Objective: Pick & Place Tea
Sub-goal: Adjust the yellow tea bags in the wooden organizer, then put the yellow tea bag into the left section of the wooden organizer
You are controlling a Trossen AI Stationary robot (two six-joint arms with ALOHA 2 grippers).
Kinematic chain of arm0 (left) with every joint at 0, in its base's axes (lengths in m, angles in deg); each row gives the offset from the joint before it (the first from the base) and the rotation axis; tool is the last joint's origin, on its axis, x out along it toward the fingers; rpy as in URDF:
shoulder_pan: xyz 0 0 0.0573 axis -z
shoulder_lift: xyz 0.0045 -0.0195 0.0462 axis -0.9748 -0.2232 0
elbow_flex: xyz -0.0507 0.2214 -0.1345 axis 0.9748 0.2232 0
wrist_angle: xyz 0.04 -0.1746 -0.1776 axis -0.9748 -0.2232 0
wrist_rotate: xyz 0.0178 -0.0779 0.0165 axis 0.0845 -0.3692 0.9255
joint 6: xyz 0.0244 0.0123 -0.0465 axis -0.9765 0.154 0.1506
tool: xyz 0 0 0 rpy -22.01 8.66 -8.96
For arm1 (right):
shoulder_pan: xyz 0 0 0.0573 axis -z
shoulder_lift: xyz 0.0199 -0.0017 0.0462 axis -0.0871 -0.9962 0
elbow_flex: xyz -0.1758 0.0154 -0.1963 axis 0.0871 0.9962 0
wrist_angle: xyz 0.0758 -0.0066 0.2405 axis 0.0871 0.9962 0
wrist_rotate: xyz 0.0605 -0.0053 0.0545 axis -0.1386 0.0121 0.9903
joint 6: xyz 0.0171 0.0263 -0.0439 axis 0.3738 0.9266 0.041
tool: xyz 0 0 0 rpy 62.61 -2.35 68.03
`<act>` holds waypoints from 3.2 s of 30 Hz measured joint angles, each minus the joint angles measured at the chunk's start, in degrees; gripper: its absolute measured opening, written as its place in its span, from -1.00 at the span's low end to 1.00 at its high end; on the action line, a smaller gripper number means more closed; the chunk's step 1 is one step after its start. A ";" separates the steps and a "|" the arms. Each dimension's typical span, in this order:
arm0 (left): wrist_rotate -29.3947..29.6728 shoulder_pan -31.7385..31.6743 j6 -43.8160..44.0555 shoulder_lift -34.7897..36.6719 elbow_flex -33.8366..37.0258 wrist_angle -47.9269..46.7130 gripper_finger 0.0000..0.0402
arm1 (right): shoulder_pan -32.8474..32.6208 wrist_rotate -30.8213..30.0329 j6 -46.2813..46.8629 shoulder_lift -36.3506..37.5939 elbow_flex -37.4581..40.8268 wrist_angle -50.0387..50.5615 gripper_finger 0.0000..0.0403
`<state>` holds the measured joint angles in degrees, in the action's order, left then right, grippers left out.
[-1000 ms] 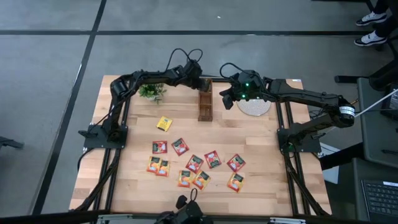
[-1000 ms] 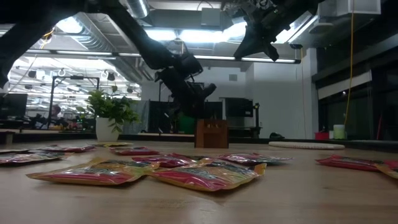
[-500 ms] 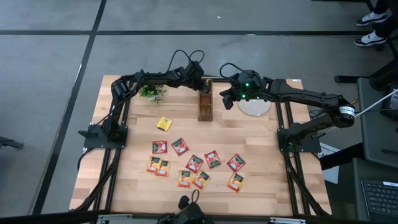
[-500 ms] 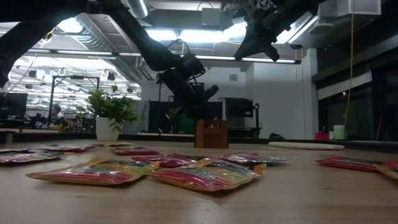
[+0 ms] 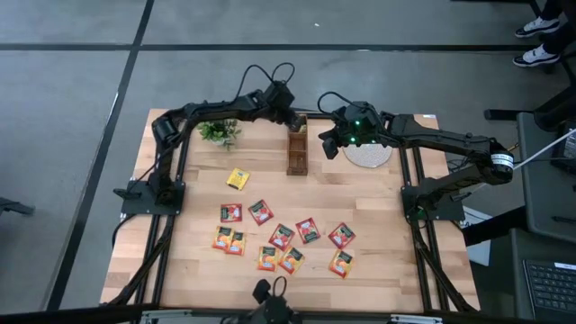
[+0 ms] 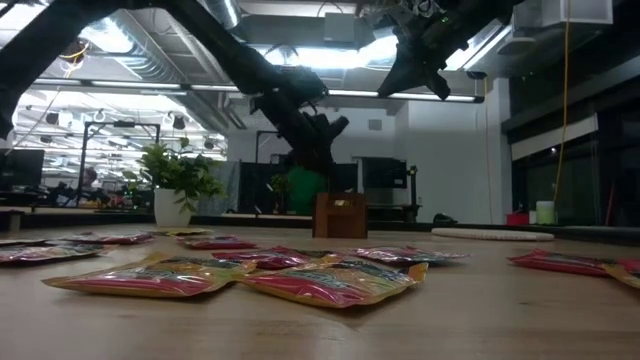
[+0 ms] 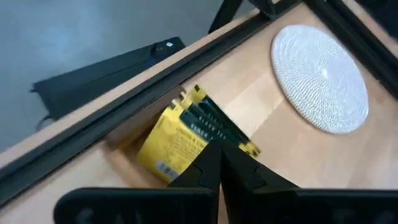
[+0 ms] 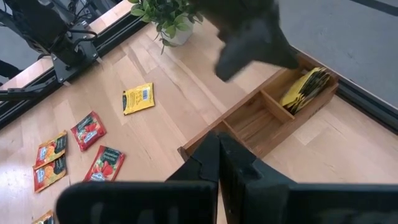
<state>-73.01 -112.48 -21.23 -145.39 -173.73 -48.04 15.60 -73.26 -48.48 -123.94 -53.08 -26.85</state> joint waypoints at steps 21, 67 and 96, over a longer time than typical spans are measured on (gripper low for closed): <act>5.63 9.88 1.11 31.32 21.59 -4.38 -0.99 | 0.02 1.67 -1.45 0.00 0.00 0.11 -0.99; 3.74 23.58 7.59 51.15 42.03 -13.73 -0.19 | -4.47 16.72 7.06 -7.93 -0.02 -12.32 -0.98; 25.81 31.20 13.65 70.26 42.03 -29.37 -0.19 | -6.84 21.19 3.45 -21.48 -15.61 -17.43 -0.99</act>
<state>-47.20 -81.28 -7.57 -75.14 -131.70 -77.41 8.76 -52.06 -45.03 -145.43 -68.69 -44.28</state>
